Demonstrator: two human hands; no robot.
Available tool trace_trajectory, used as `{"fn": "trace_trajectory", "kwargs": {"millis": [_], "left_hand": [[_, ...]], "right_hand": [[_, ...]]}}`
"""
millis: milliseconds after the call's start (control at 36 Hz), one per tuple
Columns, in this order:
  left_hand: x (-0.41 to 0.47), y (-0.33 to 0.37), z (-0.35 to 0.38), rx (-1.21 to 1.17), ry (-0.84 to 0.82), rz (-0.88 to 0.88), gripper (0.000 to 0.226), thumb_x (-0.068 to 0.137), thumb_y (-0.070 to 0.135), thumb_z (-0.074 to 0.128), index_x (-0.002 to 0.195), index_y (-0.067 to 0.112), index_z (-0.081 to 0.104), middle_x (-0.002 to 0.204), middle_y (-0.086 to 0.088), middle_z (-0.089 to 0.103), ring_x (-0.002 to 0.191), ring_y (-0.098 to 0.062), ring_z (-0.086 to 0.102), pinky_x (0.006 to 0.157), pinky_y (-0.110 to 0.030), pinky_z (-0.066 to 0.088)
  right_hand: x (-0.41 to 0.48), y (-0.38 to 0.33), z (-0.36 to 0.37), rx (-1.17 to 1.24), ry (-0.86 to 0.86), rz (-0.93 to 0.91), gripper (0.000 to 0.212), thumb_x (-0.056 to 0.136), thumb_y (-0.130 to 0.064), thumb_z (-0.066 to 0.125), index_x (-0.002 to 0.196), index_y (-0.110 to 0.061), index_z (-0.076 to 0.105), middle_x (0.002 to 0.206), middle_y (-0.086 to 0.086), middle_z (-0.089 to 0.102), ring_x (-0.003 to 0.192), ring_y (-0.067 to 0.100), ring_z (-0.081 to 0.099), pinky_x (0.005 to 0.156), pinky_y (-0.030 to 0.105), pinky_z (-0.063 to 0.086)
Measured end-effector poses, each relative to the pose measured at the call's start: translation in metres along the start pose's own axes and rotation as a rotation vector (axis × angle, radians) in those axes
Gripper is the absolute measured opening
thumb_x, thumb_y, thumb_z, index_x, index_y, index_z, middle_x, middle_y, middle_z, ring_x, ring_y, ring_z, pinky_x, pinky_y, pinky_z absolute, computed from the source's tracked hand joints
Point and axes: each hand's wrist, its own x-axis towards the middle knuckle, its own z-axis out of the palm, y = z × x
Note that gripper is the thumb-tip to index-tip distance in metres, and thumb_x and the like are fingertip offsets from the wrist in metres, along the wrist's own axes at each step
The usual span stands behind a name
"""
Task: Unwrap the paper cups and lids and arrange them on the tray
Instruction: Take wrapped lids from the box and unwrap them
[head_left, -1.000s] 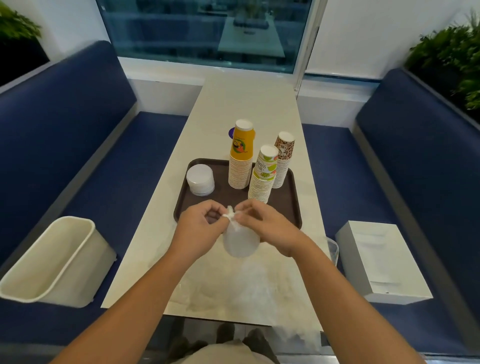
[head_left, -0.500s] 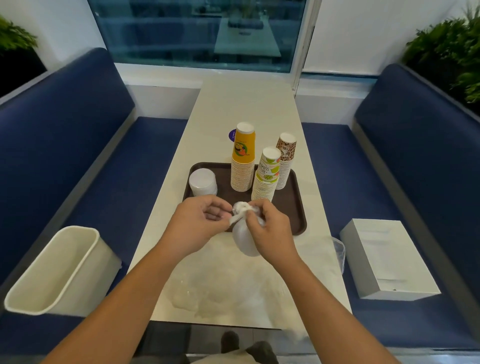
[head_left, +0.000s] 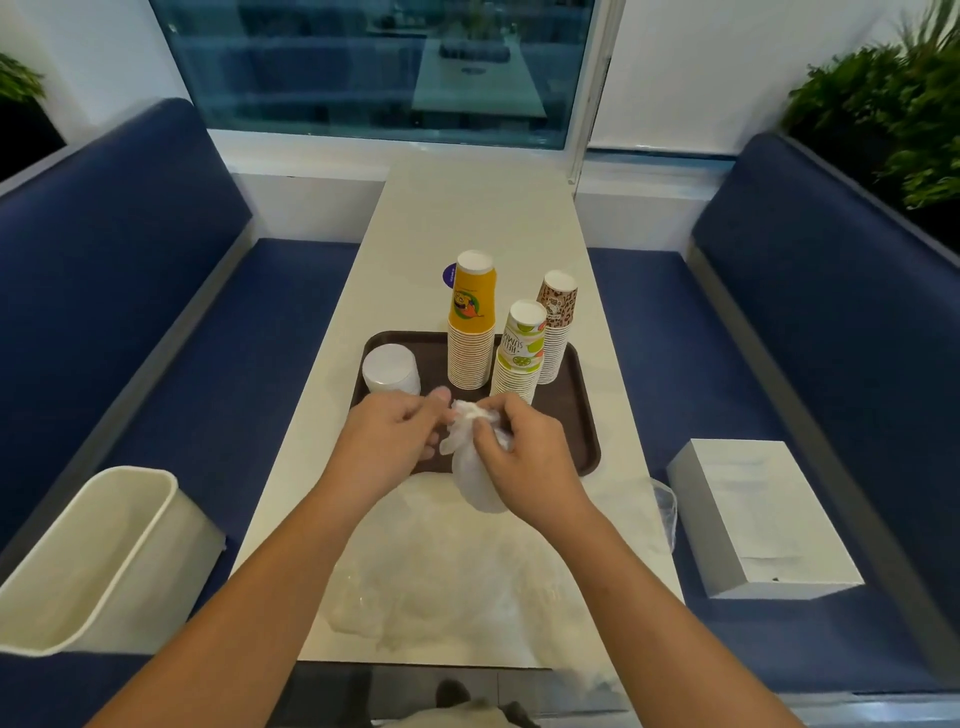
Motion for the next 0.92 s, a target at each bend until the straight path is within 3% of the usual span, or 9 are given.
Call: {"fn": "trace_trajectory", "kwargs": {"millis": [83, 194, 306, 500, 583, 667, 750, 833, 917], "left_hand": [[0.004, -0.003, 0.002, -0.042, -0.052, 0.056, 0.007, 0.091, 0.024, 0.079, 0.096, 0.027, 0.082, 0.081, 0.012, 0.078, 0.078, -0.005, 0.074, 0.069, -0.02, 0.059], [0.009, -0.001, 0.009, -0.022, -0.016, 0.117, 0.018, 0.087, 0.023, 0.084, 0.104, 0.027, 0.082, 0.084, 0.014, 0.078, 0.082, 0.001, 0.073, 0.068, -0.013, 0.055], [0.012, 0.0, 0.018, 0.124, 0.099, 0.184, 0.016, 0.087, 0.023, 0.084, 0.102, 0.022, 0.083, 0.079, 0.021, 0.071, 0.079, 0.011, 0.066, 0.065, -0.002, 0.047], [0.013, 0.001, 0.032, 0.168, 0.099, 0.114, 0.011, 0.089, 0.031, 0.08, 0.097, 0.022, 0.081, 0.078, 0.016, 0.071, 0.073, 0.002, 0.066, 0.062, -0.006, 0.047], [0.018, -0.001, 0.03, 0.003, -0.025, -0.086, 0.011, 0.094, 0.027, 0.072, 0.095, 0.022, 0.081, 0.077, 0.011, 0.071, 0.072, -0.006, 0.061, 0.065, -0.022, 0.048], [0.023, -0.003, 0.026, -0.449, -0.225, -0.351, 0.022, 0.095, 0.01, 0.062, 0.077, 0.014, 0.073, 0.069, 0.001, 0.052, 0.061, -0.009, 0.041, 0.06, -0.024, 0.035], [0.023, -0.008, 0.025, -0.73, -0.331, -0.477, 0.02, 0.094, 0.006, 0.059, 0.077, 0.015, 0.065, 0.067, 0.001, 0.045, 0.057, -0.008, 0.037, 0.055, -0.023, 0.029], [0.021, -0.012, 0.025, -0.837, -0.405, -0.546, 0.016, 0.086, 0.008, 0.066, 0.074, 0.016, 0.059, 0.068, 0.002, 0.044, 0.056, -0.009, 0.038, 0.052, -0.022, 0.033], [0.022, -0.016, 0.024, -0.783, -0.413, -0.544, 0.013, 0.078, 0.017, 0.081, 0.086, 0.013, 0.072, 0.074, 0.0, 0.053, 0.06, -0.008, 0.045, 0.054, -0.019, 0.04]], "right_hand": [[0.005, 0.0, -0.001, 0.011, 0.001, 0.043, 0.012, 0.1, -0.027, 0.061, 0.109, -0.02, 0.066, 0.092, -0.012, 0.065, 0.086, 0.002, 0.062, 0.066, 0.01, 0.044], [0.012, 0.002, -0.004, 0.064, -0.023, 0.076, 0.008, 0.1, -0.027, 0.062, 0.105, -0.023, 0.067, 0.089, -0.019, 0.064, 0.087, -0.01, 0.06, 0.062, 0.003, 0.041], [0.015, 0.004, -0.006, 0.122, -0.069, 0.065, 0.01, 0.101, -0.025, 0.061, 0.108, -0.025, 0.069, 0.094, -0.018, 0.067, 0.092, -0.008, 0.06, 0.066, 0.003, 0.041], [0.016, 0.01, -0.009, 0.13, -0.114, 0.039, 0.008, 0.102, -0.023, 0.06, 0.105, -0.027, 0.066, 0.096, -0.02, 0.067, 0.093, -0.007, 0.06, 0.069, 0.004, 0.042], [0.016, 0.013, -0.01, 0.124, -0.152, 0.041, 0.008, 0.102, -0.022, 0.06, 0.106, -0.025, 0.067, 0.096, -0.019, 0.066, 0.094, -0.006, 0.06, 0.07, 0.005, 0.043], [0.017, 0.017, -0.016, 0.144, -0.195, 0.027, 0.008, 0.101, -0.021, 0.063, 0.107, -0.022, 0.067, 0.097, -0.02, 0.066, 0.095, -0.005, 0.059, 0.074, 0.006, 0.043], [0.02, 0.018, -0.024, 0.19, -0.234, 0.027, 0.007, 0.101, -0.022, 0.065, 0.107, -0.022, 0.065, 0.099, -0.015, 0.068, 0.093, -0.001, 0.062, 0.079, 0.014, 0.046], [0.024, 0.017, -0.027, 0.231, -0.263, 0.035, 0.01, 0.101, -0.019, 0.064, 0.111, -0.019, 0.062, 0.096, -0.001, 0.07, 0.088, 0.004, 0.063, 0.08, 0.02, 0.048], [0.025, 0.018, -0.028, 0.133, -0.287, -0.015, 0.028, 0.101, -0.018, 0.061, 0.126, -0.028, 0.052, 0.101, 0.003, 0.068, 0.093, 0.01, 0.063, 0.081, 0.022, 0.048]]}}
